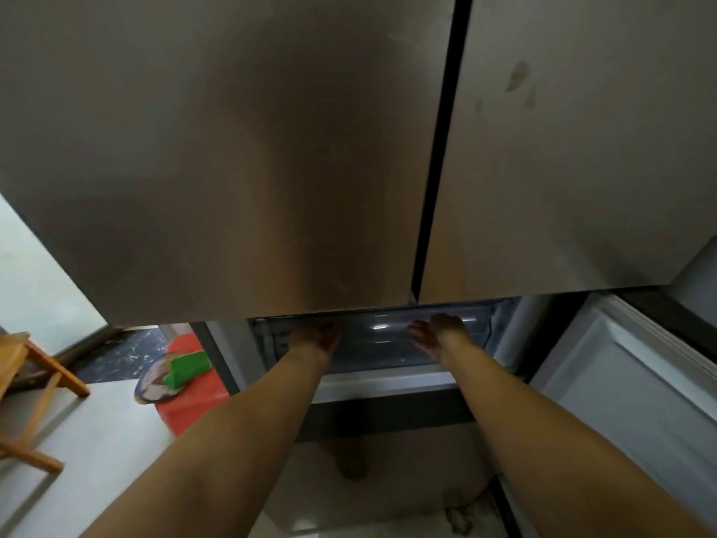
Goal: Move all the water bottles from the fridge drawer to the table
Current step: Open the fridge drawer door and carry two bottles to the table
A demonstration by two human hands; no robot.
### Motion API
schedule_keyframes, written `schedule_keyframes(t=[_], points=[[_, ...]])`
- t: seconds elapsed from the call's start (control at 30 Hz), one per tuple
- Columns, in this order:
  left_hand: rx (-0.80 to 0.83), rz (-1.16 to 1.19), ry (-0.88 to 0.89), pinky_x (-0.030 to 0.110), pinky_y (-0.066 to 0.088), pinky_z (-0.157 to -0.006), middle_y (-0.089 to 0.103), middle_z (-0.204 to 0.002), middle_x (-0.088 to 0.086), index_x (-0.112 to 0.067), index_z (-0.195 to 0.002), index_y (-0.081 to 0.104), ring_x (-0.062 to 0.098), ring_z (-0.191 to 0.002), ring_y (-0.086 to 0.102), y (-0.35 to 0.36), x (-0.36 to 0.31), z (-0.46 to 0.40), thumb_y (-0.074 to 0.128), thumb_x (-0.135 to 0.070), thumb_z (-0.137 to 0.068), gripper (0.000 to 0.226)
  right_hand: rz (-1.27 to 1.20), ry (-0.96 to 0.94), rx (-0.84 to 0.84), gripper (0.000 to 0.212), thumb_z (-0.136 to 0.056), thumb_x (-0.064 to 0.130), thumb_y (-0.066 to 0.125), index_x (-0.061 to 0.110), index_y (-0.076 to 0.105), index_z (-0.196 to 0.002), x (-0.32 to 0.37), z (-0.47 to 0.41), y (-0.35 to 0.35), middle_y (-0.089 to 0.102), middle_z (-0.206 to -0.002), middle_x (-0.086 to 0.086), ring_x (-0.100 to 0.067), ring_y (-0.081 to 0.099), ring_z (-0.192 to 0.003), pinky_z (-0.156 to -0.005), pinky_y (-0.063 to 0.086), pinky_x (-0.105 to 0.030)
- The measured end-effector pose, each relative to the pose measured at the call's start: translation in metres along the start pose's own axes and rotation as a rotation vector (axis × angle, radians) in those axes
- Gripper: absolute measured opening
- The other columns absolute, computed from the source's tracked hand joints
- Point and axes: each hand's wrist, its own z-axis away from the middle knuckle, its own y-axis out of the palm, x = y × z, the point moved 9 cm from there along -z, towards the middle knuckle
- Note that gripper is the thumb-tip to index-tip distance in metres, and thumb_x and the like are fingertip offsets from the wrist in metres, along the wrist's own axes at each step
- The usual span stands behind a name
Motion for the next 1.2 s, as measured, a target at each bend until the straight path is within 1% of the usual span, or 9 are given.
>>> schedule_keyframes(t=[0.1, 0.23, 0.3, 0.4, 0.5, 0.73, 0.87, 1.0, 1.2], points=[[0.000, 0.007, -0.004, 0.042, 0.046, -0.090, 0.062, -0.106, 0.016, -0.004, -0.124, 0.053, 0.031, -0.095, 0.061, 0.000, 0.002, -0.004, 0.032, -0.010, -0.102, 0.031, -0.160, 0.039, -0.053, 0.038, -0.103, 0.009, 0.028, 0.004, 0.038, -0.140, -0.006, -0.014, -0.006, 0.059, -0.123, -0.020, -0.030, 0.056, -0.122, -0.091, 0.048, -0.039], [0.023, 0.040, -0.005, 0.043, 0.047, -0.097, 0.064, -0.102, 0.015, -0.002, -0.132, 0.049, 0.032, -0.101, 0.062, -0.001, 0.003, 0.003, 0.031, -0.009, -0.102, 0.036, -0.320, 0.005, 0.015, 0.042, -0.102, 0.006, 0.027, 0.000, 0.035, -0.142, -0.002, -0.013, 0.000, 0.043, -0.144, -0.019, -0.031, 0.045, -0.133, -0.097, 0.044, -0.039], [0.017, 0.042, -0.006, 0.044, 0.047, -0.097, 0.062, -0.097, 0.016, -0.003, -0.125, 0.051, 0.033, -0.102, 0.062, -0.006, 0.005, 0.011, 0.028, -0.009, -0.102, 0.032, -0.405, 0.008, 0.038, 0.036, -0.101, 0.005, 0.030, 0.001, 0.047, -0.132, -0.005, -0.005, -0.004, 0.059, -0.124, -0.019, -0.031, 0.058, -0.114, -0.096, 0.044, -0.041], [0.003, 0.078, 0.004, 0.045, 0.045, -0.096, 0.055, -0.080, 0.014, -0.001, -0.093, 0.053, 0.026, -0.076, 0.057, -0.016, 0.012, 0.033, 0.027, -0.002, -0.100, 0.027, -0.414, 0.046, 0.049, 0.022, -0.099, 0.000, 0.033, 0.003, 0.054, -0.104, -0.015, 0.011, -0.013, 0.059, -0.088, -0.014, -0.023, 0.059, -0.082, -0.098, 0.046, -0.041], [-0.023, 0.068, 0.013, 0.046, 0.045, -0.099, 0.054, -0.083, 0.015, 0.000, -0.091, 0.052, 0.025, -0.076, 0.055, -0.031, 0.022, 0.053, 0.028, 0.001, -0.098, 0.025, -0.335, 0.075, 0.034, 0.029, -0.096, -0.008, 0.027, 0.003, 0.052, -0.106, -0.030, 0.025, -0.027, 0.057, -0.098, -0.015, -0.024, 0.058, -0.094, -0.093, 0.046, -0.039], [-0.083, 0.073, 0.060, 0.042, 0.047, -0.097, 0.052, -0.083, 0.015, -0.001, -0.086, 0.049, 0.022, -0.073, 0.056, -0.069, 0.057, 0.125, 0.028, 0.010, -0.095, 0.025, -0.175, 0.046, 0.047, 0.030, -0.092, -0.013, 0.026, 0.001, 0.052, -0.084, -0.066, 0.087, -0.068, 0.057, -0.092, -0.015, -0.022, 0.057, -0.085, -0.095, 0.047, -0.036], [-0.136, 0.049, 0.063, 0.046, 0.051, -0.092, 0.053, -0.079, 0.016, 0.006, -0.106, 0.049, 0.024, -0.071, 0.056, -0.103, 0.084, 0.165, 0.028, 0.011, -0.093, 0.025, -0.117, 0.087, 0.047, 0.034, -0.084, -0.017, 0.020, 0.000, 0.050, -0.087, -0.100, 0.120, -0.101, 0.058, -0.095, -0.015, -0.022, 0.058, -0.082, -0.081, 0.045, -0.033], [-0.161, 0.010, 0.073, 0.045, 0.045, -0.097, 0.048, -0.072, 0.014, -0.001, -0.074, 0.044, 0.021, -0.063, 0.049, -0.120, 0.101, 0.207, 0.023, 0.009, -0.094, 0.031, -0.095, 0.103, 0.069, 0.036, -0.084, -0.016, 0.019, -0.002, 0.052, -0.084, -0.124, 0.155, -0.122, 0.057, -0.088, -0.016, -0.022, 0.056, -0.079, -0.077, 0.046, -0.033], [-0.121, 0.027, 0.087, 0.043, 0.048, -0.089, 0.049, -0.073, 0.015, -0.001, -0.073, 0.045, 0.022, -0.067, 0.051, -0.134, 0.109, 0.236, 0.022, 0.009, -0.094, 0.032, -0.124, 0.100, 0.070, 0.033, -0.077, -0.017, 0.023, -0.006, 0.052, -0.086, -0.140, 0.185, -0.131, 0.055, -0.120, -0.022, -0.025, 0.056, -0.088, -0.069, 0.047, -0.033]])
